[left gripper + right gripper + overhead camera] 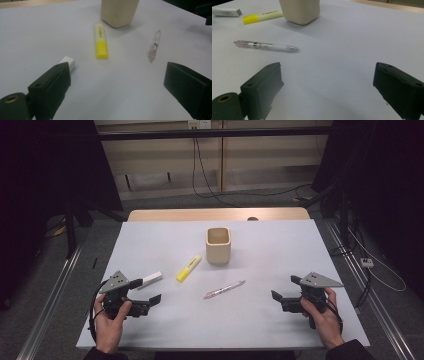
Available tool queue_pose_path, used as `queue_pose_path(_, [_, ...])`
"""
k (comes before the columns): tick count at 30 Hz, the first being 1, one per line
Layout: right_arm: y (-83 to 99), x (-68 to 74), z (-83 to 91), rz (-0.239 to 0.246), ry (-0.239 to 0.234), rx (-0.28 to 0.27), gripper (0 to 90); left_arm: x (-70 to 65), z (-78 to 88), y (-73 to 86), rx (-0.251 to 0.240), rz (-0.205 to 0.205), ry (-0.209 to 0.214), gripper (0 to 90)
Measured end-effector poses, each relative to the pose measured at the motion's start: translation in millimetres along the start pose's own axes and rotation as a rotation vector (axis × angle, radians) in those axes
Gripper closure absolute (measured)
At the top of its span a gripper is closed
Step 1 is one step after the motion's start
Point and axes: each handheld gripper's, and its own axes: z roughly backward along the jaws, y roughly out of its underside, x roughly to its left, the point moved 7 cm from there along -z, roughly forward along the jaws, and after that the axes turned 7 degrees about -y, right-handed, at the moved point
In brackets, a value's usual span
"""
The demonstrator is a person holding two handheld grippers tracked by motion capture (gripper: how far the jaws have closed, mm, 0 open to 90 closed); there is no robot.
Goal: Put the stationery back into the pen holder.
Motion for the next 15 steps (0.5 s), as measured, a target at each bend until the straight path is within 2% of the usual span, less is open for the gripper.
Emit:
queue_pose_path(3, [0.3,-0.1,-0.4,0.002,-0.001,0.002,8.0,2.8,-1.9,-1.7,0.026,-0.016,0.017,7.0])
queue_pose_path(5, [0.3,0.4,-0.8,0.001,-0.002,0.003,8.0,7.4,-1.5,-2.8,0.04,-0.03,0.008,7.0])
queue_pose_path(8, [0.5,0.8,-1.3,0.004,-0.006,0.005,8.0,13.6,-1.9,-5.2,0.062,-0.009,0.018,7.0])
queue_pose_path(13, [0.8,0.9,-2.4,0.007,-0.011,0.008,7.8,20.0,-13.7,-5.9,0.132,-0.039,0.031,8.4])
queue_pose_path(15, [1.1,1.4,-2.5,0.011,-0.013,0.011,7.8,22.5,-18.5,-7.5,0.157,-0.062,0.023,8.1])
